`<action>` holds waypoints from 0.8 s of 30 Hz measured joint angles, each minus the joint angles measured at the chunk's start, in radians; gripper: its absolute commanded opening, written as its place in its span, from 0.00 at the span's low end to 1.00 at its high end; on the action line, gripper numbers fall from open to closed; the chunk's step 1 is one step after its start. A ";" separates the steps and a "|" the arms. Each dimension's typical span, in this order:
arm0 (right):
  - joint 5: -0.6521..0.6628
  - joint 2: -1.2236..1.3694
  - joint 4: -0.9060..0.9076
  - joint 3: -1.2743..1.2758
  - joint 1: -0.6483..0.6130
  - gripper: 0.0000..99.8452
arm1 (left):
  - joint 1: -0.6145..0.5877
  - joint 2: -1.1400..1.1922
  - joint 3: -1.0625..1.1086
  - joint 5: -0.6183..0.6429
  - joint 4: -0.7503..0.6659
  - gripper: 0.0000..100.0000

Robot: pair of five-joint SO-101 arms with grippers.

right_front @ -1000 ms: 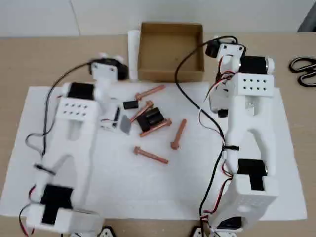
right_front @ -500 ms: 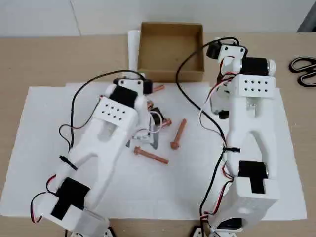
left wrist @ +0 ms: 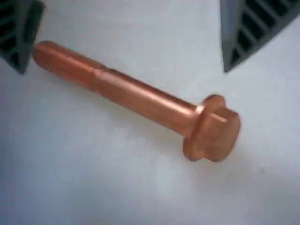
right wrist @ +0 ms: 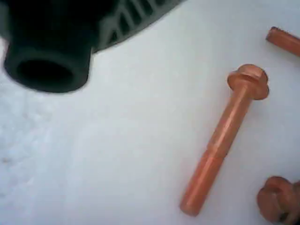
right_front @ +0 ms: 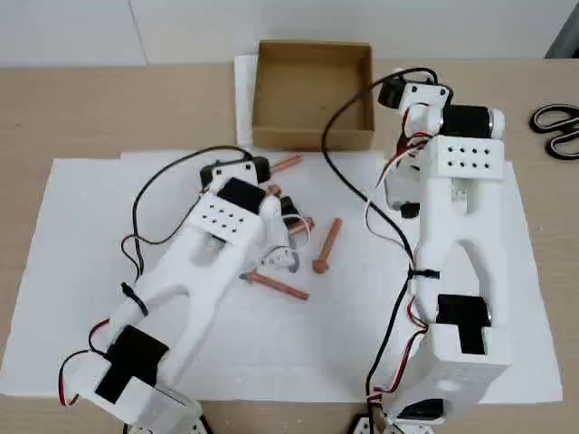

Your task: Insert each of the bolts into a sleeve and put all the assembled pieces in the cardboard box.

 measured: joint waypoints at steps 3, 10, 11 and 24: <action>0.000 0.000 0.000 0.000 0.000 0.00 | 0.000 0.000 0.031 0.008 -0.012 0.25; 0.000 0.000 0.000 0.000 0.000 0.00 | 0.000 0.000 0.069 0.052 -0.020 0.25; 0.000 0.000 0.000 0.000 0.000 0.00 | 0.000 0.006 0.069 0.057 -0.028 0.25; 0.000 0.000 0.000 0.000 0.000 0.00 | 0.006 0.178 0.035 0.117 -0.095 0.11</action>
